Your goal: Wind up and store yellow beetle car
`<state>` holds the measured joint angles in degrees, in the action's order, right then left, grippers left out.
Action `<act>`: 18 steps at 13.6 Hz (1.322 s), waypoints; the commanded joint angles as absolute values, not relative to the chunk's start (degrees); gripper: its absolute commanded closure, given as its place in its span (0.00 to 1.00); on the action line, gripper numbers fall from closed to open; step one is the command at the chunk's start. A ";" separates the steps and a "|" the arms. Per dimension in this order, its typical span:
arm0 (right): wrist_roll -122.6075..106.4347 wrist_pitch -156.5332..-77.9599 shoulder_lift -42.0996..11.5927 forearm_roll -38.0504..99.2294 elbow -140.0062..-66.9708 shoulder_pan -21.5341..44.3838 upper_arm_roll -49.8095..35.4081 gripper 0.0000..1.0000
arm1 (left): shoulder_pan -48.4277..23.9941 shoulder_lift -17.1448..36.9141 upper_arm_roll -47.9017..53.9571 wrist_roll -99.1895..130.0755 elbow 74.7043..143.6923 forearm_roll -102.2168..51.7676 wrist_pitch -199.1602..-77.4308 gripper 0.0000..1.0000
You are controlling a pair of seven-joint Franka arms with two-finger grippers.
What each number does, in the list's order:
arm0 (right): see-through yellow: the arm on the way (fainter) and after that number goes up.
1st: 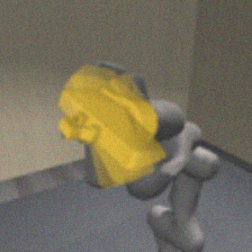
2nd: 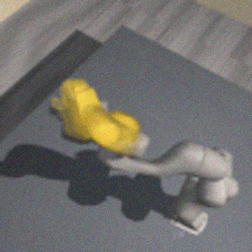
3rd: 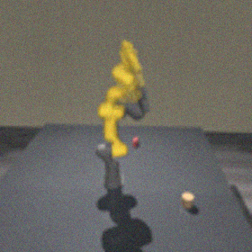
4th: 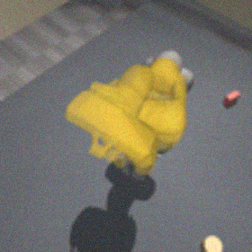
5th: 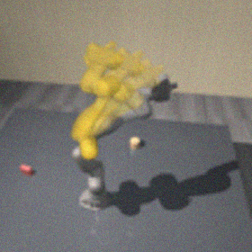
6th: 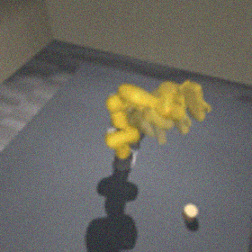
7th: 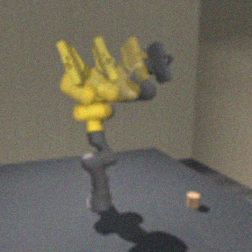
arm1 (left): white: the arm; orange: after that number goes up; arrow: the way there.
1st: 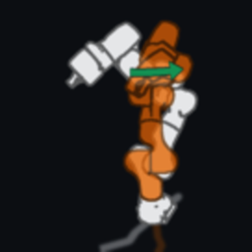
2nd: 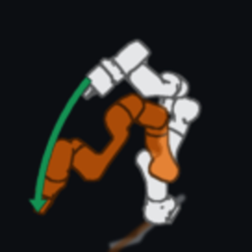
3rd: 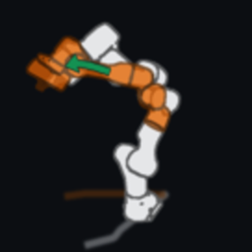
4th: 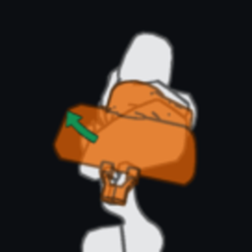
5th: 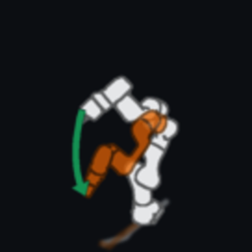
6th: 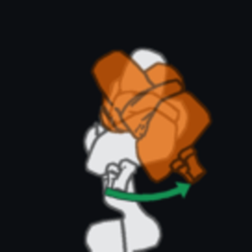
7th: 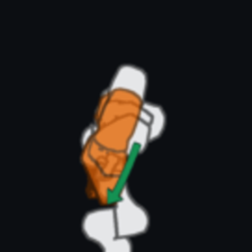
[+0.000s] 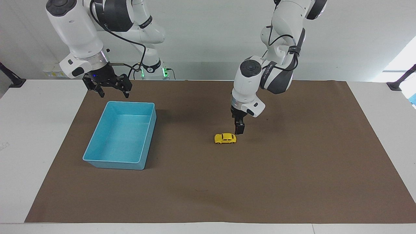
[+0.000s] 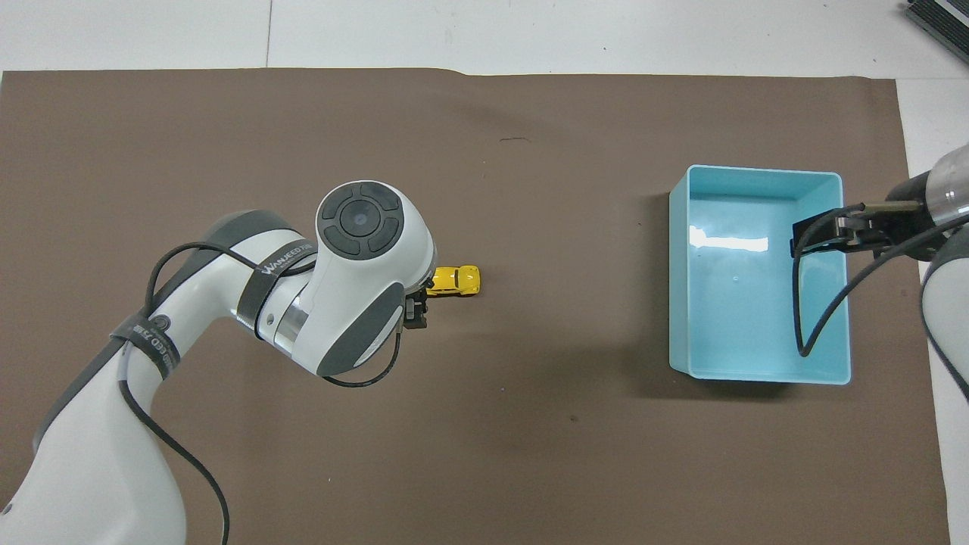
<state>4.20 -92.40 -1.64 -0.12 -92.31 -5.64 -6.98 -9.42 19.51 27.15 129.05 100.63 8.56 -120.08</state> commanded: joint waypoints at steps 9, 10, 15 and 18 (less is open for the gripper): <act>3.25 -92.55 -1.05 1.23 -92.55 -6.42 -7.21 0.00 | -14.15 31.03 26.81 139.83 93.07 18.02 -124.27 0.00; 3.25 -92.64 -1.05 1.23 -92.55 -6.42 -7.21 0.00 | -14.15 31.03 26.81 139.83 93.42 17.93 -124.28 0.00; 3.25 -92.55 -1.05 1.23 -92.55 -6.42 -7.21 0.00 | -13.62 30.94 26.81 139.66 95.36 18.10 -124.45 0.00; 3.25 -92.55 -1.05 1.23 -92.55 -6.42 -7.21 0.00 | -13.45 30.85 26.81 139.66 96.33 18.11 -124.89 0.00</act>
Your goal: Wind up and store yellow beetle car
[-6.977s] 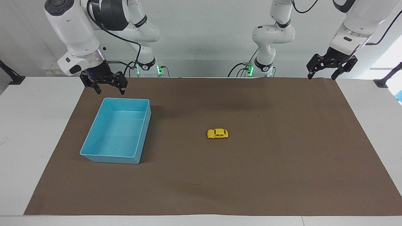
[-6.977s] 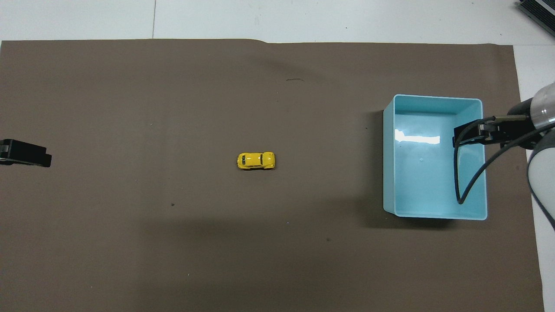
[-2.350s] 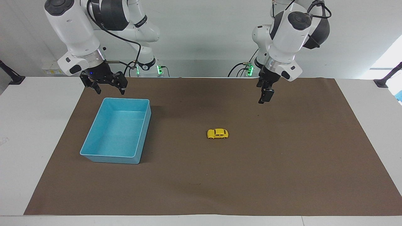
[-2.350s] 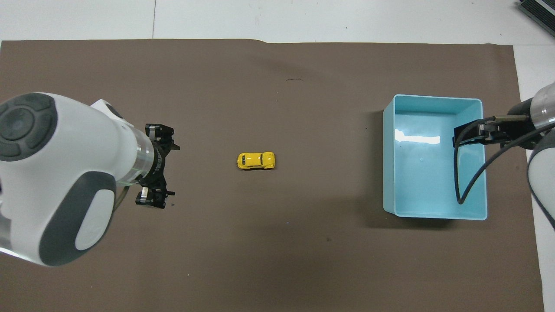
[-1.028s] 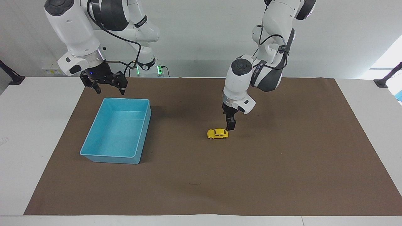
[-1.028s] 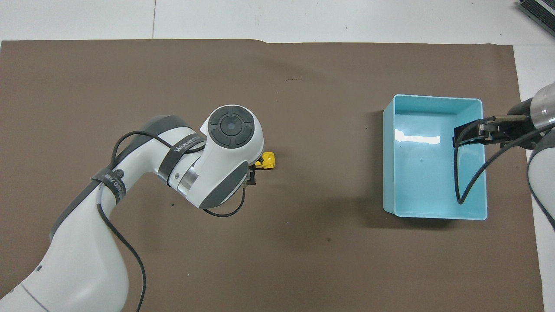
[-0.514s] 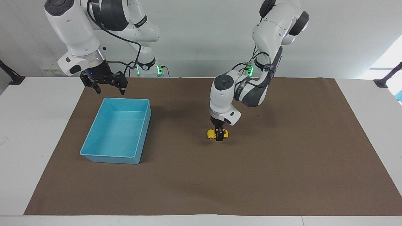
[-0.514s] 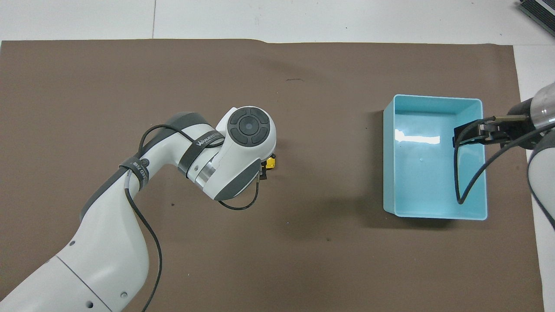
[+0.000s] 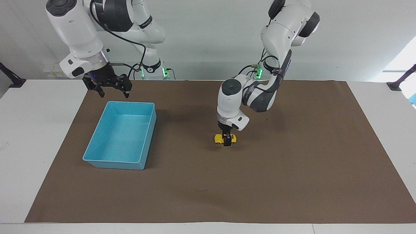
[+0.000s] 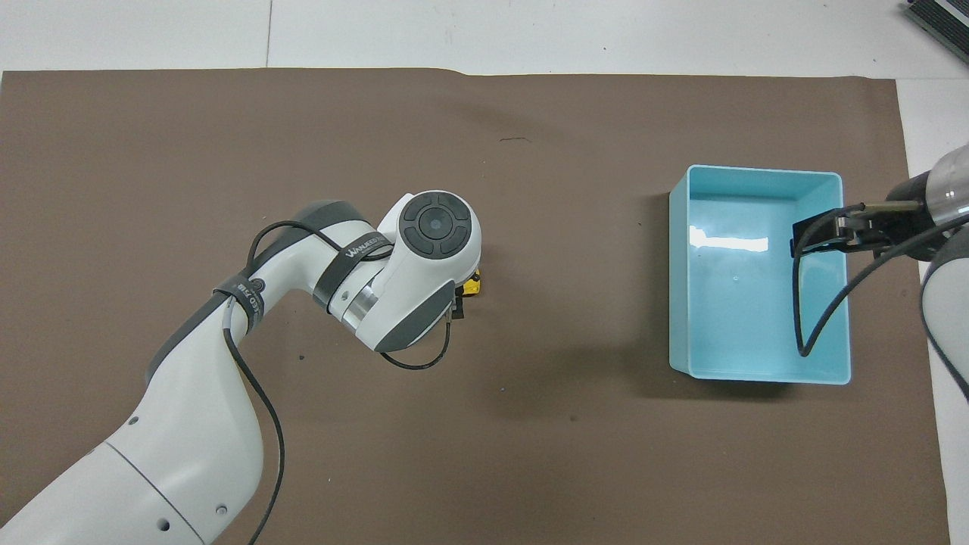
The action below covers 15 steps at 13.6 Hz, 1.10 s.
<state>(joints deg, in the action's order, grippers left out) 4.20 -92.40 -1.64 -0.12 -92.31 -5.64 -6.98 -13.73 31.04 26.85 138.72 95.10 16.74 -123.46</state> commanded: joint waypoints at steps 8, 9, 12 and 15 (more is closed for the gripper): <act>3.25 -92.55 -1.05 1.23 -92.55 -6.42 -7.21 0.00 | -12.57 30.76 26.81 138.17 97.56 18.19 -125.86 0.74; 3.25 -92.55 -1.05 1.23 -92.55 -6.42 -7.21 0.00 | -12.57 30.67 26.89 137.12 97.91 18.19 -125.95 0.78; 3.25 -92.55 -1.05 1.23 -92.55 -6.42 -7.21 0.00 | -12.31 30.24 26.89 136.58 99.22 18.19 -126.38 0.80; 3.25 -92.55 -1.05 1.23 -92.55 -6.42 -7.21 0.00 | -11.52 29.80 26.81 136.23 100.72 18.19 -126.91 0.80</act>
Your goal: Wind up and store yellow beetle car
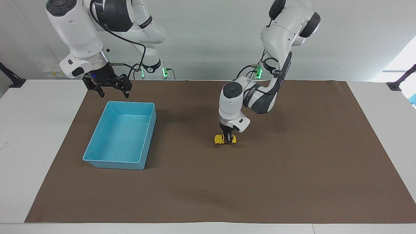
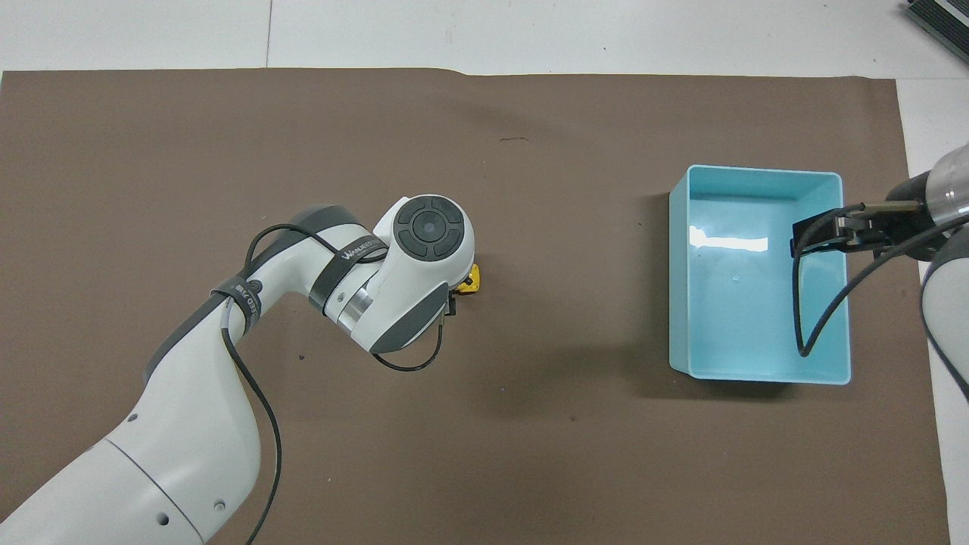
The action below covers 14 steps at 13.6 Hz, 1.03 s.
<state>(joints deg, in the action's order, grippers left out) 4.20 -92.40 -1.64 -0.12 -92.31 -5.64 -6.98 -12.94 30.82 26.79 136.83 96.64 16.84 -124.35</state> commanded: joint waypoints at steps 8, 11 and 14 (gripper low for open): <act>3.25 -92.64 -1.05 1.23 -92.55 -6.42 -7.21 0.00 | -8.61 27.42 22.42 133.60 105.90 18.11 -128.93 0.77; 3.25 -92.55 -1.05 1.23 -92.55 -6.42 -7.21 0.00 | -8.18 26.28 20.05 130.88 107.66 18.02 -129.02 0.74; 3.25 -92.64 -1.05 1.23 -92.55 -6.42 -7.21 0.00 | -6.60 25.84 19.60 128.58 109.07 18.02 -130.25 0.71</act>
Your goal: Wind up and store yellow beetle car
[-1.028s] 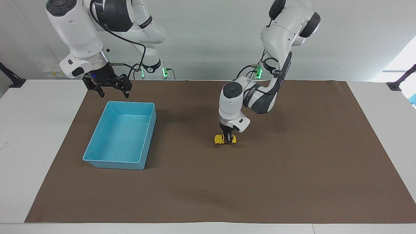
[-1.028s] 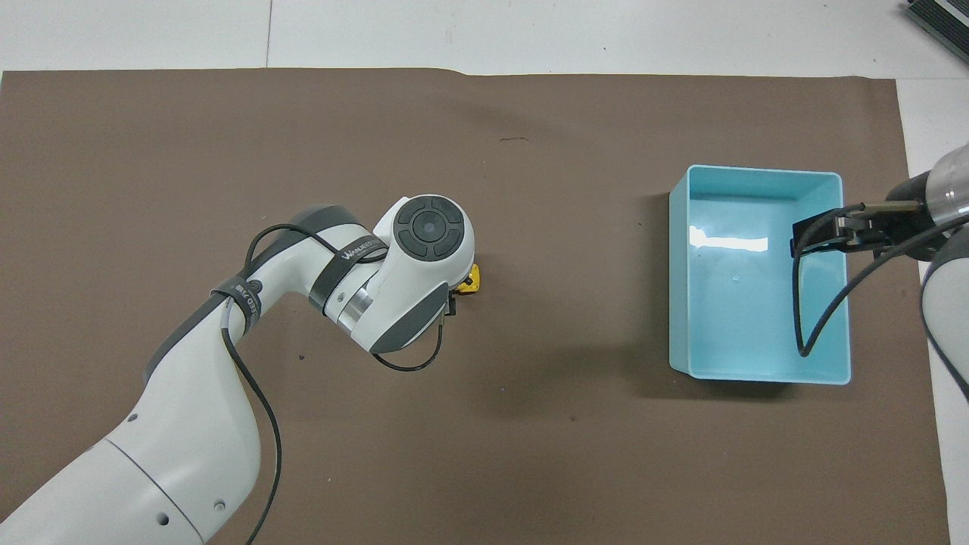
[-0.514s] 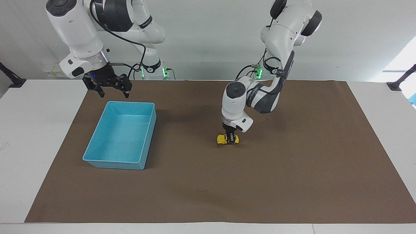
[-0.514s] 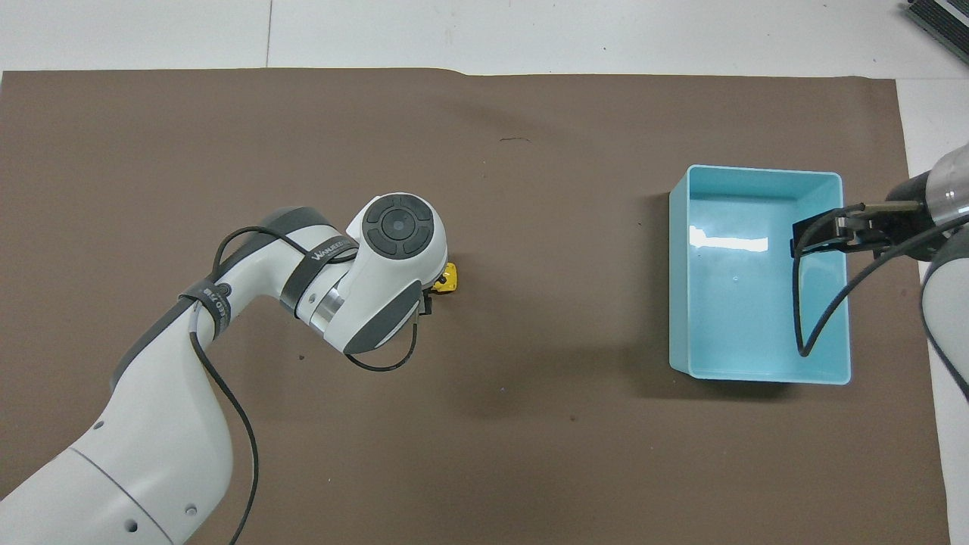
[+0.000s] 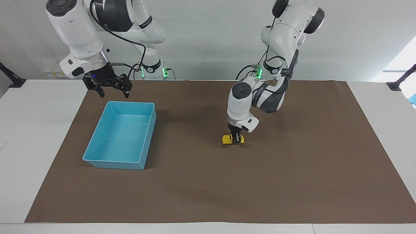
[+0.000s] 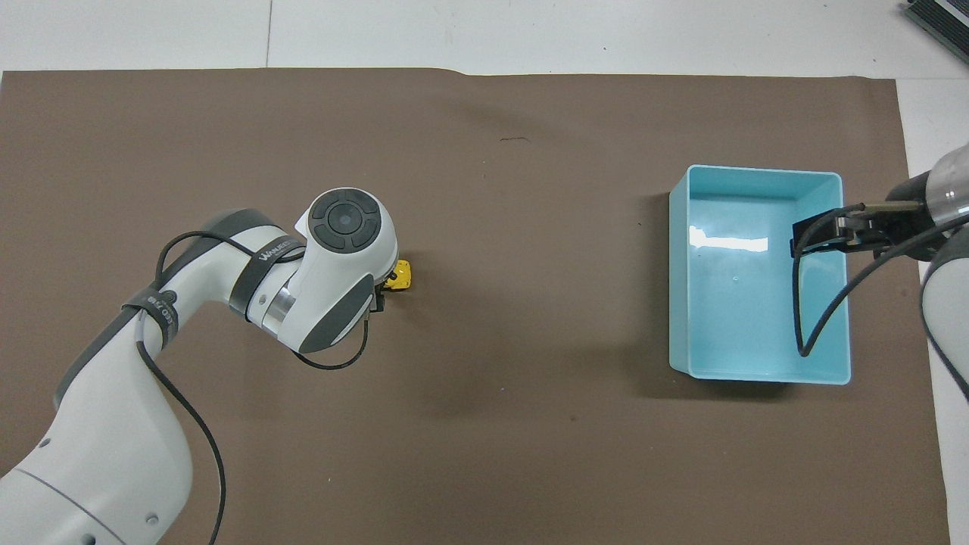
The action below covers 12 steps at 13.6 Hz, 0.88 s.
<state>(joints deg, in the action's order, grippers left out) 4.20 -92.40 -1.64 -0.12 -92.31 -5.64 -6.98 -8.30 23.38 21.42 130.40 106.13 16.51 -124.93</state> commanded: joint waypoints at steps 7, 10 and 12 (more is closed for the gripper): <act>3.25 -92.64 -1.05 1.23 -92.55 -6.42 -7.21 0.00 | -6.33 25.93 18.81 128.58 108.03 18.11 -129.99 0.30; 3.25 -92.64 -1.05 1.23 -92.55 -6.42 -7.21 0.00 | -6.42 24.61 19.16 128.67 102.86 16.10 -122.73 0.00; 3.25 -92.64 -1.05 1.23 -92.55 -6.42 -7.21 0.00 | -6.85 24.43 19.60 128.67 98.28 14.59 -117.00 0.00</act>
<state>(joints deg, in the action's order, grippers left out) 4.20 -92.40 -1.64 -0.12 -92.31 -5.64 -6.98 -6.56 24.35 19.26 129.15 103.30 15.99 -122.84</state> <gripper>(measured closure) 0.000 0.093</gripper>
